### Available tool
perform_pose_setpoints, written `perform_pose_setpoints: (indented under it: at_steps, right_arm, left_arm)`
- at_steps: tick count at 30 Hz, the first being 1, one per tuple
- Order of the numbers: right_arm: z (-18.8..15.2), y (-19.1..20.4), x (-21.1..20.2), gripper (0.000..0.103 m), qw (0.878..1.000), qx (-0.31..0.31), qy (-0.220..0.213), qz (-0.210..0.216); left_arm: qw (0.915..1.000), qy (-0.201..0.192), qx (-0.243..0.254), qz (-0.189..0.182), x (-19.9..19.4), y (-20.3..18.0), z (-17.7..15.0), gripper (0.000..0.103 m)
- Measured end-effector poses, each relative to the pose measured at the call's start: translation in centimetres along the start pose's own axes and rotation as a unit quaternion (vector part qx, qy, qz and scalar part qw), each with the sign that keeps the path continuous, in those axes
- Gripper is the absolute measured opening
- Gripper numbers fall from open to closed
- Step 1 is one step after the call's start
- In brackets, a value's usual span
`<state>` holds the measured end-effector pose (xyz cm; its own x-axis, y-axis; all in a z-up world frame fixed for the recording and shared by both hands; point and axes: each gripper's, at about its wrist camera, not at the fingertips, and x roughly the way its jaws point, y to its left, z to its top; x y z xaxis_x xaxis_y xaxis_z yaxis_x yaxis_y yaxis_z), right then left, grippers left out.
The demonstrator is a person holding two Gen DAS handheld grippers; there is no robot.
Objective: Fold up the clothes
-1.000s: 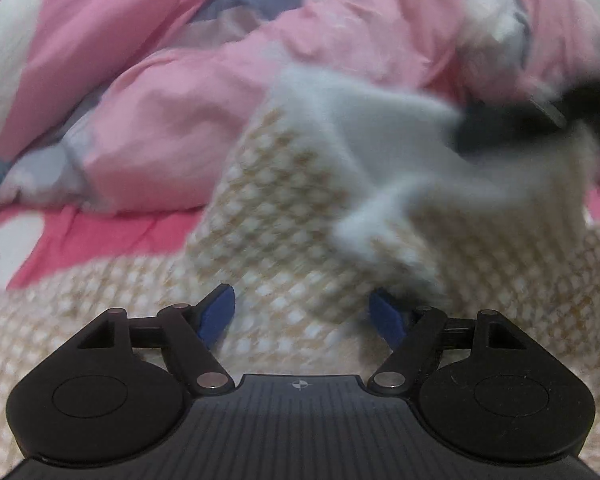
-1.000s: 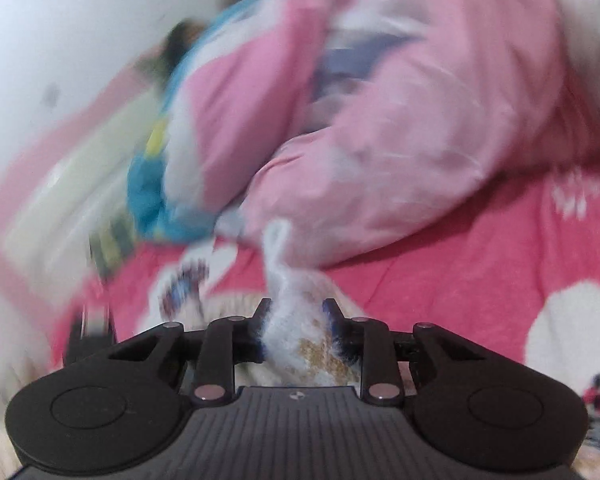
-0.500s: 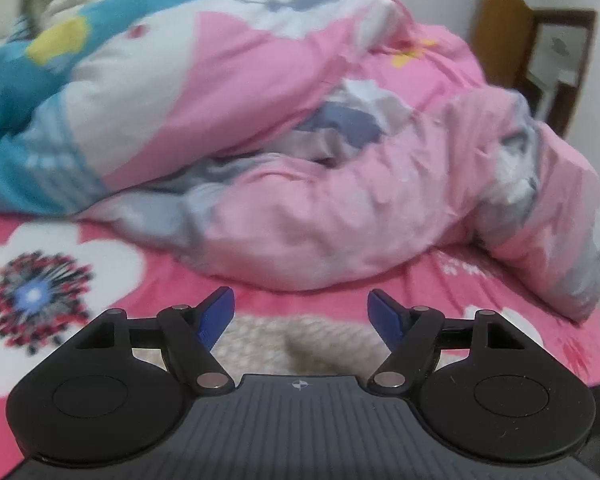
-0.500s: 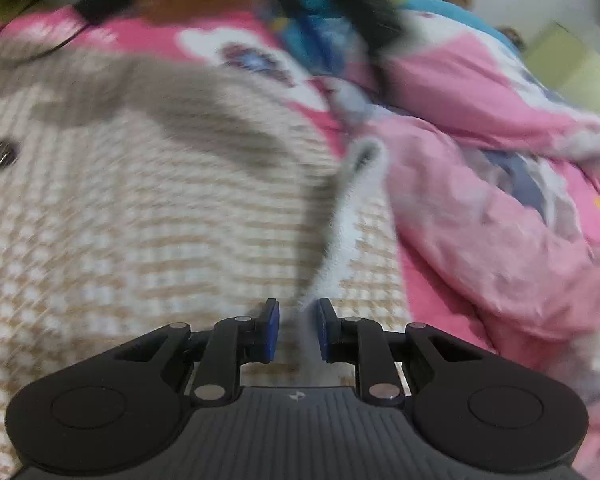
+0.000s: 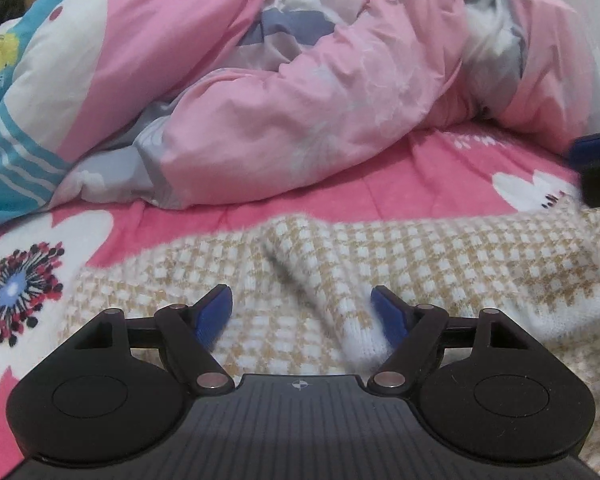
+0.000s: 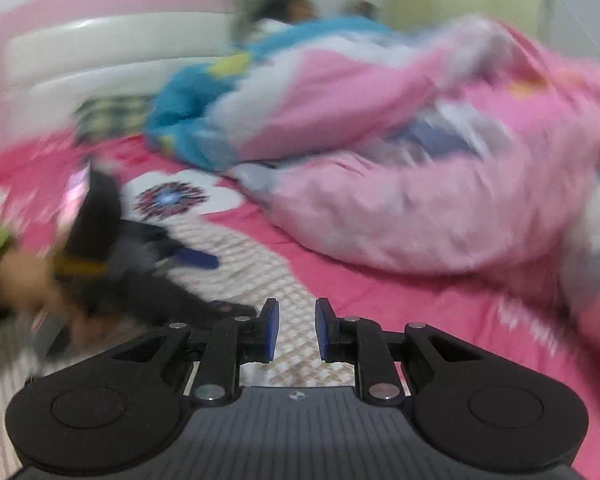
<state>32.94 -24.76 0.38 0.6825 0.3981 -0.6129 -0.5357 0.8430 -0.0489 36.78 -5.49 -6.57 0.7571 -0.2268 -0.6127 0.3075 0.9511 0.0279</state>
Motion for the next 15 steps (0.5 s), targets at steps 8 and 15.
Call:
perform_pose_setpoints:
  at_steps: [8,15]
  right_arm:
    - [-2.4,-1.6,6.3,0.018,0.991,0.066,0.087,-0.074]
    - [-4.8,-0.3,5.3,0.018,0.988,0.082,0.111,-0.063]
  left_arm:
    - [0.9997,-0.017,0.010,0.014,0.4,-0.8,-0.9,0.080]
    - [0.9997,-0.019,0.012,0.014,0.6,-1.1,-1.2,0.080]
